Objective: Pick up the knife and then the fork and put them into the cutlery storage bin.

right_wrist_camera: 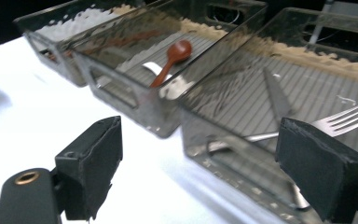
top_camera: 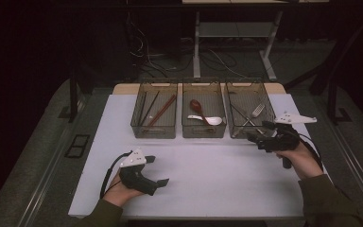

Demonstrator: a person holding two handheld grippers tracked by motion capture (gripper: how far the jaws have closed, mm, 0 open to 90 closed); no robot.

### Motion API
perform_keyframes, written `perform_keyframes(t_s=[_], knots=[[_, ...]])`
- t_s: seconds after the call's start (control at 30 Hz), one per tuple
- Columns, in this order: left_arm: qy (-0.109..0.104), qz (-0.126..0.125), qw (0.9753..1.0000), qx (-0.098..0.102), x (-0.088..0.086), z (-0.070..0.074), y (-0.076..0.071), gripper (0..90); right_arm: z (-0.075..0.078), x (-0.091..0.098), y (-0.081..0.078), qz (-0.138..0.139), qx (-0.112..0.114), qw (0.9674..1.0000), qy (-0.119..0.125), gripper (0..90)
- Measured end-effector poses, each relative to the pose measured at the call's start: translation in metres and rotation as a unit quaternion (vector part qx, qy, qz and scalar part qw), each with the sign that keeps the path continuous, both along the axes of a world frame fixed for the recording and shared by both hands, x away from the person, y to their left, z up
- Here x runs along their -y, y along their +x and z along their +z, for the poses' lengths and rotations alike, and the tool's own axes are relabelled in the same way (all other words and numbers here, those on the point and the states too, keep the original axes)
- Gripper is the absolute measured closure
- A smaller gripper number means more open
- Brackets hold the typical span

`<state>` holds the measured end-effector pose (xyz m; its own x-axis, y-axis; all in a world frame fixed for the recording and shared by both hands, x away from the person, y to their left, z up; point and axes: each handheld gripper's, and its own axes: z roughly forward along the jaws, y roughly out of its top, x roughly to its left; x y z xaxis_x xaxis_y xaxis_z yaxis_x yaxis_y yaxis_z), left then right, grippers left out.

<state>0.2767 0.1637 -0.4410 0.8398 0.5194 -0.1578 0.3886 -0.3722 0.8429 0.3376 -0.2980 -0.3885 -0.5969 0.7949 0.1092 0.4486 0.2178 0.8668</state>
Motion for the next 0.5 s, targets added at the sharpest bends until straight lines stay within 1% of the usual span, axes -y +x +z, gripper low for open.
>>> perform_keyframes(t_s=[0.07, 0.13, 0.2, 0.37, 0.5], knots=[[0.000, -0.001, 1.0000, 0.000, 0.000, 0.000, 0.000, 0.0, -0.004, -0.002, -0.004, 0.005, -0.002, 1.0000, 0.002, 14.7], [0.000, 0.000, 1.0000, 0.000, 0.000, 0.000, 0.000, 0.0, -0.007, -0.005, -0.008, 0.012, -0.009, 0.9999, 0.003, 14.7], [0.000, 0.000, 1.0000, 0.001, 0.000, 0.000, 0.000, 0.0, -0.011, -0.007, -0.012, 0.017, -0.010, 0.9998, -0.001, 14.7], [-0.001, -0.002, 1.0000, 0.003, 0.000, 0.001, 0.000, 0.0, -0.021, -0.011, -0.025, 0.027, -0.011, 0.9996, 0.000, 14.7], [-0.001, -0.003, 1.0000, 0.003, 0.000, 0.001, 0.000, 0.0, -0.030, -0.011, -0.035, 0.036, -0.021, 0.9991, -0.003, 14.6]])
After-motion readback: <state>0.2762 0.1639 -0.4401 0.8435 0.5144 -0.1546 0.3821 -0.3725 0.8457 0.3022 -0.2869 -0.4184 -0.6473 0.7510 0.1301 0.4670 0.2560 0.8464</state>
